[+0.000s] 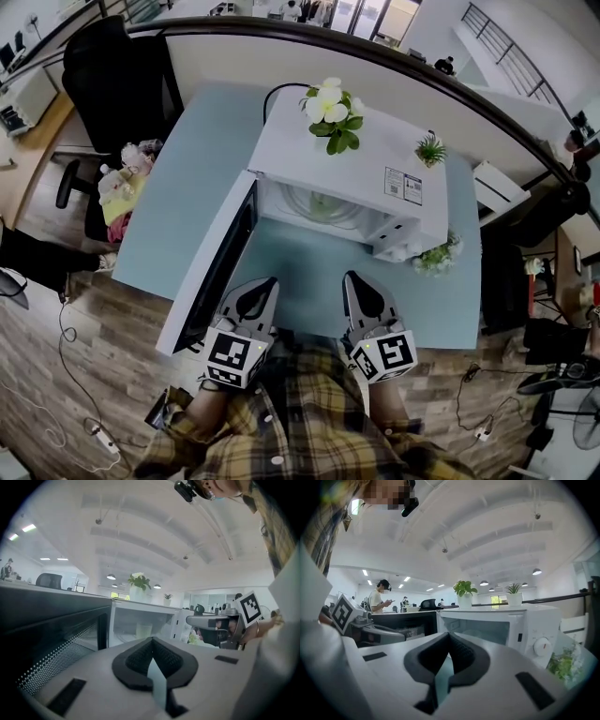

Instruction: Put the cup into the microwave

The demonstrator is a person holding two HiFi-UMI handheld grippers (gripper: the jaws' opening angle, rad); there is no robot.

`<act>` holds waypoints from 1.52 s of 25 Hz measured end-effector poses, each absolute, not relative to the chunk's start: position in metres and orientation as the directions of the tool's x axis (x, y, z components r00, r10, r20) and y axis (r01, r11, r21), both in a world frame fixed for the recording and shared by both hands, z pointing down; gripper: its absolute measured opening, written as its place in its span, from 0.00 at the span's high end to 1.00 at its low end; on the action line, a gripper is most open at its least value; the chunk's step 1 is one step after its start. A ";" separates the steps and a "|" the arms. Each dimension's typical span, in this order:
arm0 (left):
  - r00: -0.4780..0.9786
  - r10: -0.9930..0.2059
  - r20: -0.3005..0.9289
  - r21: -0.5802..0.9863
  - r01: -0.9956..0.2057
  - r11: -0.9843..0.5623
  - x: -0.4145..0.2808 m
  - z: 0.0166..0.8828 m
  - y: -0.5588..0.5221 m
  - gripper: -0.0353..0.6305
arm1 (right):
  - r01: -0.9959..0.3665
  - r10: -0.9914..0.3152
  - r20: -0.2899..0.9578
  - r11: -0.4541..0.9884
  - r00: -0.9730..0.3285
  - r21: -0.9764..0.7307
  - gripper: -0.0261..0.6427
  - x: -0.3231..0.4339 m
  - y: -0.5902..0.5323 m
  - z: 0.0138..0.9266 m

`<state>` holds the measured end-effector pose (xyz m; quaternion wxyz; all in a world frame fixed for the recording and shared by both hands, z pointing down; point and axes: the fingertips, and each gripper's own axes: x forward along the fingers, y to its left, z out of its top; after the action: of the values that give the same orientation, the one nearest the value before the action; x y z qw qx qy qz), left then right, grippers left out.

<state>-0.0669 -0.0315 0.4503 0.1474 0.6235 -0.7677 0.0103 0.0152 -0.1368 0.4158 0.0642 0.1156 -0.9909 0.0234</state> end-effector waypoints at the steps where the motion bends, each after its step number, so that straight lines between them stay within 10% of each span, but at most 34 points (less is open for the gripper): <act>1: -0.178 -0.954 0.240 0.168 -0.961 0.221 -0.066 0.450 -0.032 0.96 | -0.234 -0.226 0.136 0.972 -0.964 -0.038 0.96 0.016 -0.137 0.417; 38: -0.164 -0.958 0.235 0.162 -0.965 0.205 -0.070 0.447 -0.037 0.96 | -0.290 -0.272 0.169 0.953 -0.947 -0.090 0.96 0.018 -0.151 0.424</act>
<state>-0.0702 -0.0371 0.4474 0.1435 0.6303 -0.7628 0.0127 0.0185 -0.1505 0.4244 0.0777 0.1426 -0.9851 0.0571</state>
